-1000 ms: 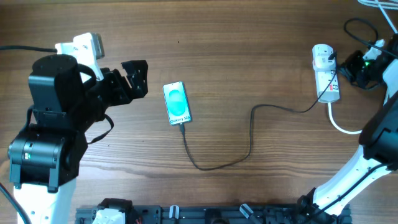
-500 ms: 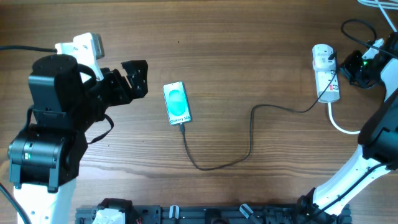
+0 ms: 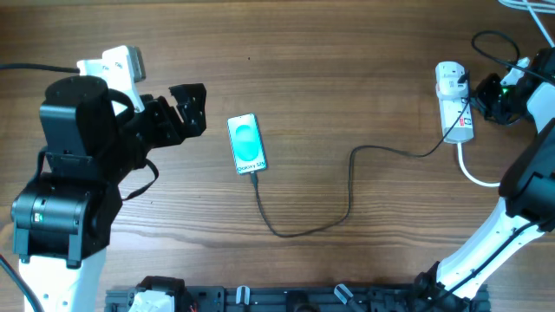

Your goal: Plug charger to phone and switch on socket

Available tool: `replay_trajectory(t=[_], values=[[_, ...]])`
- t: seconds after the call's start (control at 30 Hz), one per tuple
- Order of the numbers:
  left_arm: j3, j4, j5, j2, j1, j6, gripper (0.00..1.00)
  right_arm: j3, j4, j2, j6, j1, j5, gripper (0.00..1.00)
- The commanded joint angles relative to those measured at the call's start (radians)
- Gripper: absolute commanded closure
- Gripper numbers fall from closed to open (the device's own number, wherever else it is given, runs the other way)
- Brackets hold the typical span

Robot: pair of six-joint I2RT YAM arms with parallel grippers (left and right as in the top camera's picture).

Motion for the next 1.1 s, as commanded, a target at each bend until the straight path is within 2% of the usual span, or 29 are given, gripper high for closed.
replay_trajectory(t=[0.0,0.23,0.43,0.9,1.07], values=[[0.002,0.002,-0.009,0.001,0.006,0.002,0.00,-0.011,-0.033,0.031,-0.022,0.022,-0.024,0.96],[0.002,0.002,-0.009,0.001,0.006,0.002,0.00,-0.011,-0.049,0.031,-0.074,0.050,-0.019,0.96],[0.002,0.002,-0.009,0.001,0.006,0.002,0.00,-0.011,-0.077,0.031,-0.070,0.094,0.049,0.96],[0.002,0.002,-0.009,0.001,0.006,0.002,0.00,-0.011,-0.146,0.031,-0.042,0.096,0.048,0.96],[0.002,0.002,-0.009,0.001,0.006,0.002,0.00,0.065,-0.206,-0.005,0.101,0.019,0.099,0.96]])
